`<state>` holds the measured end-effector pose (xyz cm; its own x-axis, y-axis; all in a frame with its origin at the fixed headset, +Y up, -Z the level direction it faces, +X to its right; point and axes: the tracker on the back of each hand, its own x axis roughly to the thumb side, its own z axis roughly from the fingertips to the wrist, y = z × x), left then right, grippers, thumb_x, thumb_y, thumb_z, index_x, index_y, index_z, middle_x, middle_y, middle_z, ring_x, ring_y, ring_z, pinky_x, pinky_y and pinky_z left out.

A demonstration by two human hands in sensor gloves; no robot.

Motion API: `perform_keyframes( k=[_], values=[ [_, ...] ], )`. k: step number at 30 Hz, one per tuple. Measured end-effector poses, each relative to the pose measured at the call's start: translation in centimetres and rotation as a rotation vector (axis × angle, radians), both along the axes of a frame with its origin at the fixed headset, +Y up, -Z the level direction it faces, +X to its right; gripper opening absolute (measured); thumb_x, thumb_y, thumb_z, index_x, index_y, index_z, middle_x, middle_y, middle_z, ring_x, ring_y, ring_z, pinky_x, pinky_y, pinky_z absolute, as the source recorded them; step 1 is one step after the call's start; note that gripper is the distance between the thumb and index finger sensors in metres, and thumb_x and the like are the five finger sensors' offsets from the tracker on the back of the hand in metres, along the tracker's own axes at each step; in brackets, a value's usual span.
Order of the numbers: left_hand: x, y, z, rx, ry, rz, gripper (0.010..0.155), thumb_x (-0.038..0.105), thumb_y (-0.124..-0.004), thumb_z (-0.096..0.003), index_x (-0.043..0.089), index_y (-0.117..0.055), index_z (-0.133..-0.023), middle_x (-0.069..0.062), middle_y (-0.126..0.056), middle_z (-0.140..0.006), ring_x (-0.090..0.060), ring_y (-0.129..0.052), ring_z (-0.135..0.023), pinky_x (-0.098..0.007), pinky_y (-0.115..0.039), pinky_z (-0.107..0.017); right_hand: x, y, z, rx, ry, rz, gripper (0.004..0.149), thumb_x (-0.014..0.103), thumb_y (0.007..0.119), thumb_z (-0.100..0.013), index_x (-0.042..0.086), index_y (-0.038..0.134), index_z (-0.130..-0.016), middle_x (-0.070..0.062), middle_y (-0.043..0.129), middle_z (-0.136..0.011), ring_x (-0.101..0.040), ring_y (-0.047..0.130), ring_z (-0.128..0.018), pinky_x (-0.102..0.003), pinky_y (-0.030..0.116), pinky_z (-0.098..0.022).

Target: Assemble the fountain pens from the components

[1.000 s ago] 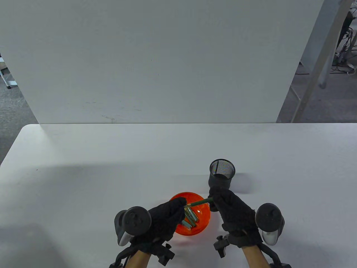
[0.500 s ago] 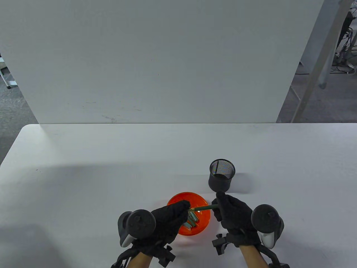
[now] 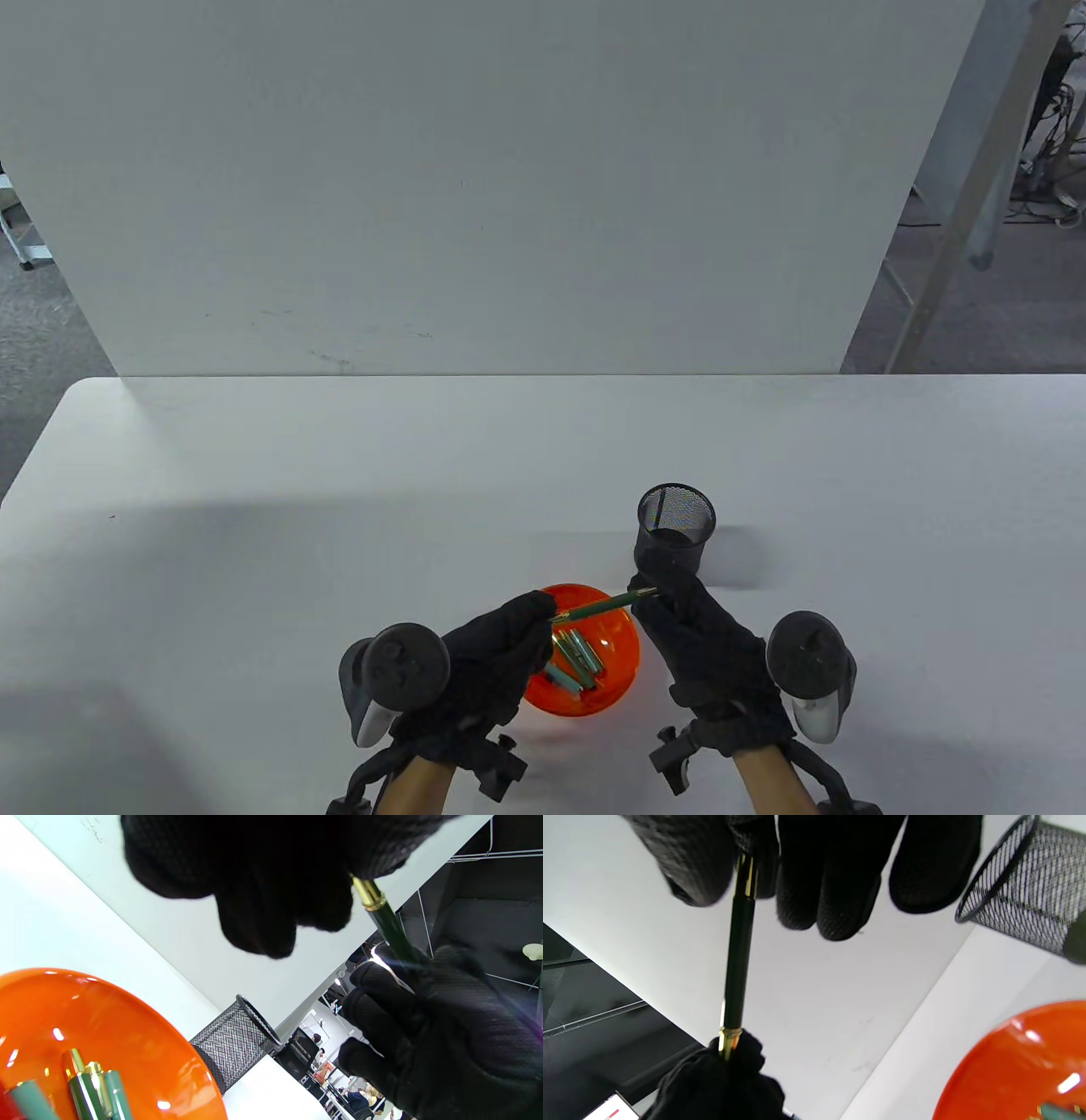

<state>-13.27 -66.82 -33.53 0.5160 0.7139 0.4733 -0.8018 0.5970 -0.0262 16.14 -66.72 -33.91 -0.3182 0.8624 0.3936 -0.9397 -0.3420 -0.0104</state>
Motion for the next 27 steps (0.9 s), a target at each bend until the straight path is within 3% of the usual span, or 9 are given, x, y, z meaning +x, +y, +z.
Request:
perform_keyframes(
  k=[4, 9, 14, 18, 20, 22, 23, 26, 27],
  values=[
    [0.3, -0.1, 0.1, 0.007, -0.004, -0.031, 0.044, 0.044, -0.072, -0.0585, 0.028, -0.076, -0.1, 0.002, -0.097, -0.075, -0.018, -0.108, -0.052, -0.039, -0.089, -0.039, 0.4, 0.0, -0.1, -0.004, -0.009, -0.01, 0.042, 0.041, 0.076, -0.059, 0.022, 0.076, -0.097, -0.004, 0.088, -0.087, -0.024, 0.092, -0.073, -0.052, 0.08, -0.056],
    [0.5, 0.0, 0.1, 0.024, -0.003, -0.06, 0.044, 0.044, -0.072, -0.0585, 0.029, -0.076, -0.1, 0.003, -0.097, -0.076, -0.017, -0.108, -0.052, -0.039, -0.09, -0.038, 0.5, -0.6, -0.5, -0.032, -0.024, 0.031, 0.044, 0.05, 0.068, -0.06, 0.018, 0.079, -0.089, -0.003, 0.089, -0.076, -0.024, 0.092, -0.066, -0.052, 0.079, -0.055],
    [0.7, 0.2, 0.5, 0.044, -0.011, -0.052, 0.044, 0.043, -0.073, -0.0586, 0.029, -0.077, -0.1, 0.001, -0.097, -0.077, -0.017, -0.11, -0.049, -0.035, -0.094, -0.025, 0.5, -0.6, -0.3, -0.01, -0.084, 0.047, 0.042, 0.054, 0.064, -0.062, 0.023, 0.088, -0.073, 0.0, 0.093, -0.065, -0.025, 0.093, -0.06, -0.053, 0.079, -0.055],
    [1.1, 0.2, 0.6, 0.048, -0.031, -0.07, 0.043, 0.042, -0.073, -0.0585, 0.031, -0.076, -0.1, 0.002, -0.097, -0.078, -0.018, -0.109, -0.053, -0.039, -0.092, -0.032, 0.7, -0.8, -0.2, -0.02, -0.156, 0.051, 0.051, 0.061, 0.058, -0.061, 0.025, 0.093, -0.049, 0.005, 0.097, -0.041, -0.02, 0.098, -0.045, -0.05, 0.084, -0.048],
    [1.1, 0.2, 0.6, 0.053, -0.023, -0.082, 0.043, 0.042, -0.072, -0.0585, 0.031, -0.076, -0.1, 0.002, -0.096, -0.079, -0.018, -0.108, -0.054, -0.04, -0.091, -0.037, 0.7, -1.0, -0.3, -0.044, -0.129, 0.037, 0.057, 0.062, 0.055, -0.061, 0.025, 0.094, -0.043, 0.005, 0.096, -0.035, -0.02, 0.098, -0.039, -0.049, 0.085, -0.044],
    [1.0, 0.2, 0.4, 0.035, -0.03, -0.064, 0.043, 0.042, -0.071, -0.0588, 0.031, -0.075, -0.101, 0.002, -0.096, -0.079, -0.018, -0.107, -0.056, -0.04, -0.091, -0.039, 0.8, -1.1, -0.5, -0.062, -0.093, 0.022, 0.059, 0.064, 0.052, -0.06, 0.024, 0.095, -0.049, 0.005, 0.097, -0.038, -0.02, 0.098, -0.04, -0.049, 0.085, -0.044],
    [0.9, 0.1, 0.4, 0.028, -0.03, -0.053, 0.043, 0.042, -0.071, -0.0589, 0.031, -0.075, -0.101, 0.002, -0.095, -0.079, -0.018, -0.107, -0.056, -0.04, -0.09, -0.04, 0.8, -1.1, -0.5, -0.074, -0.075, 0.018, 0.061, 0.065, 0.051, -0.059, 0.023, 0.095, -0.057, 0.003, 0.099, -0.045, -0.023, 0.098, -0.044, -0.05, 0.084, -0.045],
    [0.6, 0.1, 0.3, 0.031, -0.009, -0.049, 0.043, 0.042, -0.071, -0.0588, 0.031, -0.075, -0.101, 0.001, -0.095, -0.079, -0.018, -0.107, -0.056, -0.041, -0.09, -0.04, 0.9, -1.0, -0.6, -0.078, -0.039, 0.004, 0.071, 0.067, 0.055, -0.058, 0.014, 0.074, -0.1, -0.007, 0.09, -0.08, -0.03, 0.093, -0.067, -0.053, 0.081, -0.051],
    [0.5, 0.2, 0.2, 0.03, -0.006, -0.05, 0.043, 0.042, -0.071, -0.0588, 0.031, -0.075, -0.101, 0.002, -0.095, -0.079, -0.018, -0.107, -0.056, -0.041, -0.09, -0.04, 1.0, -1.0, -0.6, -0.077, -0.02, -0.004, 0.073, 0.066, 0.057, -0.058, 0.013, 0.064, -0.108, -0.009, 0.086, -0.087, -0.031, 0.091, -0.071, -0.054, 0.08, -0.053]
  ],
)
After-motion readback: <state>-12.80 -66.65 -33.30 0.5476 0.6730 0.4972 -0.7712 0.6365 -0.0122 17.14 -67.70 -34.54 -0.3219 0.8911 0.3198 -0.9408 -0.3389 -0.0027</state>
